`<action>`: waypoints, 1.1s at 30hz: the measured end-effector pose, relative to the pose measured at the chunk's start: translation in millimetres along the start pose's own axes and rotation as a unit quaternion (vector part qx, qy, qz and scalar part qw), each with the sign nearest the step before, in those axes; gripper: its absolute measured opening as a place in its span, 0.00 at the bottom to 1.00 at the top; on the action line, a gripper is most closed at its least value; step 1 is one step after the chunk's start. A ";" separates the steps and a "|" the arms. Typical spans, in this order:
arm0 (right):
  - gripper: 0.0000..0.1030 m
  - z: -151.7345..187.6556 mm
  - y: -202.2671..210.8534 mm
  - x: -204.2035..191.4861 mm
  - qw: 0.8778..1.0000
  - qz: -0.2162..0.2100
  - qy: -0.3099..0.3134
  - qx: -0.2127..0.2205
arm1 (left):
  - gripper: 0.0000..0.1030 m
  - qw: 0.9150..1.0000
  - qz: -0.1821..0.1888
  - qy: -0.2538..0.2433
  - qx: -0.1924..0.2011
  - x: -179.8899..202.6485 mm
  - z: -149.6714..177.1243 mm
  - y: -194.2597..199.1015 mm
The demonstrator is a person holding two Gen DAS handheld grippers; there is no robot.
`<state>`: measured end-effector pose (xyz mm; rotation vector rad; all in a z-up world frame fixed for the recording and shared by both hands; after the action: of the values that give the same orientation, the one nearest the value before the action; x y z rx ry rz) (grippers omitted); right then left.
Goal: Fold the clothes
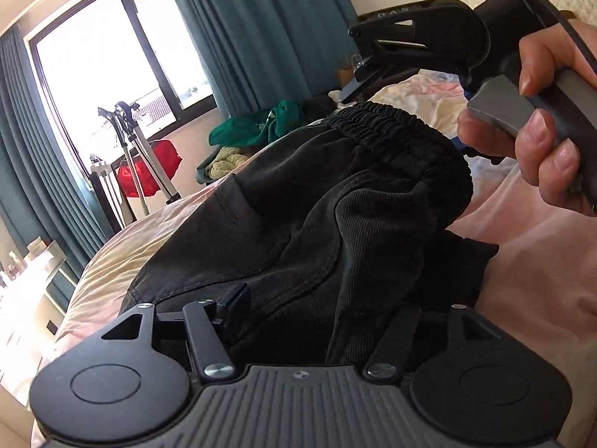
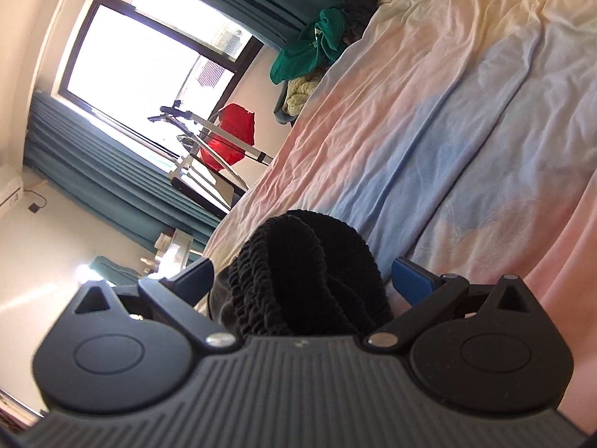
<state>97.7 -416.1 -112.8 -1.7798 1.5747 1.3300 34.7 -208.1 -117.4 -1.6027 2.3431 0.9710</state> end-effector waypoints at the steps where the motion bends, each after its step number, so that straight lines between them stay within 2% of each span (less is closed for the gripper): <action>1: 1.00 3.7 -1.1 -2.3 1.000 0.014 0.012 -0.010 | 0.62 1.000 0.000 0.006 0.000 -4.5 2.8 2.6; 4: 1.00 13.3 1.5 -5.3 0.998 0.042 0.028 -0.021 | 0.63 1.000 -0.003 0.029 0.013 -20.5 13.0 7.9; 10: 1.00 35.1 9.4 -21.3 0.996 0.018 0.052 -0.065 | 0.66 0.997 0.002 0.069 0.026 -28.8 20.6 -5.2; 12: 1.00 39.1 -1.3 -22.6 0.994 0.032 0.066 -0.080 | 0.66 0.997 0.002 0.065 0.034 -31.2 19.7 -7.1; 16: 1.00 46.7 -26.5 -18.8 0.989 0.067 0.066 -0.116 | 0.76 0.998 -0.008 0.041 0.036 -25.8 24.8 -4.8; 17: 1.00 47.5 -29.0 -17.9 0.989 0.074 0.064 -0.113 | 0.76 0.999 -0.005 0.041 0.033 -25.8 26.3 -5.8; 20: 0.87 49.5 -30.1 -18.5 0.987 0.091 0.075 -0.107 | 0.79 0.998 -0.015 0.025 0.048 -20.8 27.2 4.2; 23: 0.66 47.6 -24.7 -26.9 0.987 0.089 0.099 -0.094 | 0.80 0.998 -0.026 -0.002 0.065 -19.0 23.3 8.2; 27: 0.30 38.2 -21.0 -52.8 0.987 0.062 0.135 -0.069 | 0.80 0.996 -0.041 -0.009 0.072 -18.5 24.8 13.0; 31: 0.21 35.0 -31.3 -86.1 0.980 0.036 0.190 -0.053 | 0.81 0.993 -0.080 -0.014 0.091 -14.6 24.0 14.2; 33: 0.21 37.2 -38.7 -100.9 0.975 0.026 0.216 -0.047 | 0.81 0.986 -0.114 -0.048 0.108 -3.6 25.8 12.8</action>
<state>129.2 -322.5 -55.1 -2.2138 1.8119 1.1020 19.0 -187.5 -130.5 -1.6517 2.0657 0.7033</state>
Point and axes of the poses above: each gripper's, at about its wrist camera, not at the fingertips, and y roughly against the way its jaws point, x to its right, z to its underside, the point moved 3 cm from there along -y, roughly the way its jaws point, and after that the axes turned 7 degrees about -z, right-handed, at the moved point
